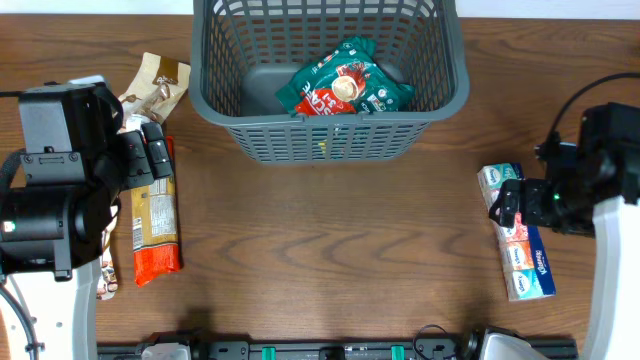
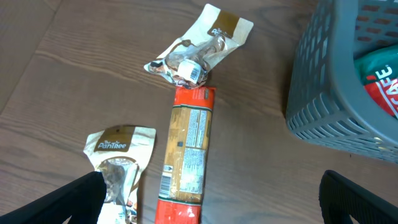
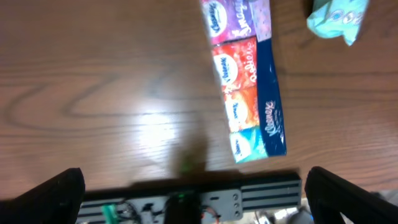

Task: Pack container
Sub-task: 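Move the right gripper to the Kleenex tissue strip and grasp it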

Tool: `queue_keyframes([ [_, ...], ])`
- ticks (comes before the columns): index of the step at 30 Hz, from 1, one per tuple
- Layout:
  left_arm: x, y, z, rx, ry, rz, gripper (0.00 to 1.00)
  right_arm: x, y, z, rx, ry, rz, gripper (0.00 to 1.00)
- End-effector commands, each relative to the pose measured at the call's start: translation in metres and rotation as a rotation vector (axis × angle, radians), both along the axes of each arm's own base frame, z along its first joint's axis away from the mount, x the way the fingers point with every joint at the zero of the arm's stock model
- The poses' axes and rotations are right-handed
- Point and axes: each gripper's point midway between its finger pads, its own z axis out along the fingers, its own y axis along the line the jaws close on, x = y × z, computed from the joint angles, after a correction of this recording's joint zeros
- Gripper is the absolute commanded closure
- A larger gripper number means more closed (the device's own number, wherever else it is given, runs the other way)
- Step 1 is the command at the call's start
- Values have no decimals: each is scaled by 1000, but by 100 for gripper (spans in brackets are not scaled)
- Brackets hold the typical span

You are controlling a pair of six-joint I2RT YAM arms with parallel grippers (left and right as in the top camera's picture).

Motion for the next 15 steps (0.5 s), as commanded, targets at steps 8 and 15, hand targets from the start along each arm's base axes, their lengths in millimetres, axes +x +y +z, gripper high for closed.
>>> queue_keyframes([
  [8, -2, 0, -4, -7, 13, -3, 1, 22, -22, -80, -23, 158, 179, 1],
  [15, -2, 0, -4, -7, 14, -3, 1, 32, -40, -128, -35, 253, 199, 1],
])
